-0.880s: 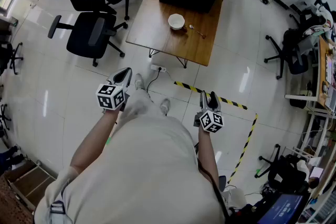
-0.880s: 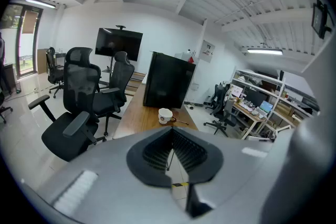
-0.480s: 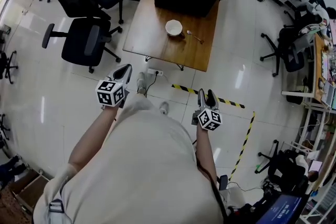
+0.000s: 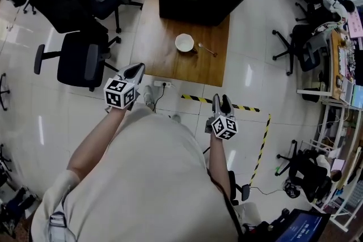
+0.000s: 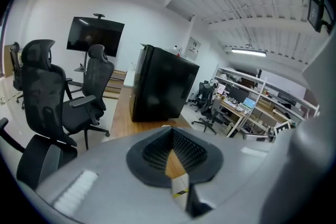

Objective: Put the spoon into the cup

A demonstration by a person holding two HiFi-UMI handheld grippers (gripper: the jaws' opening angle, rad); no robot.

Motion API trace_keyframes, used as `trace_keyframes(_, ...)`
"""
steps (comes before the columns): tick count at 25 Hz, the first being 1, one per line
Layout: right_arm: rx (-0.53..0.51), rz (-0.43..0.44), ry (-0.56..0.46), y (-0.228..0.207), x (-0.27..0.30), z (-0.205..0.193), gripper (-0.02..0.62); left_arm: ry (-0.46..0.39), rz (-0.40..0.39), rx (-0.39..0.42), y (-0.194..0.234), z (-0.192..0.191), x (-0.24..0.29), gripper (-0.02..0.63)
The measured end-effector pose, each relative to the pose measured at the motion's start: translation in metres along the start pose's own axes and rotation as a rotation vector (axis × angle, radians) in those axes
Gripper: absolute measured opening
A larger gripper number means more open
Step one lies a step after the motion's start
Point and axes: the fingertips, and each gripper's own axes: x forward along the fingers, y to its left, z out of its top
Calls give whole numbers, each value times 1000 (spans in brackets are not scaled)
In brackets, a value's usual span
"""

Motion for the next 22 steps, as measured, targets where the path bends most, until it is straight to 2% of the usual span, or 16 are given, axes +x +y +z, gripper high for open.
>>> trace_keyframes(4, -4, -52, 8, 9, 17, 2, 178, 33, -65, 17, 16, 9, 20, 0)
trace_keyframes(8, -13, -97, 13, 18, 34, 5, 173, 67, -164, 61, 16, 13, 35, 0)
trace_keyframes(11, -34, -115, 21, 26, 41, 12, 173, 82, -207, 58, 22, 14, 46, 0)
trace_keyframes(17, -142, -105, 85, 28, 51, 16, 173, 99, -238, 47, 25, 14, 58, 0)
trace_keyframes(22, -229, -78, 137, 7, 78, 20, 173, 105, -207, 30, 28, 12, 62, 0)
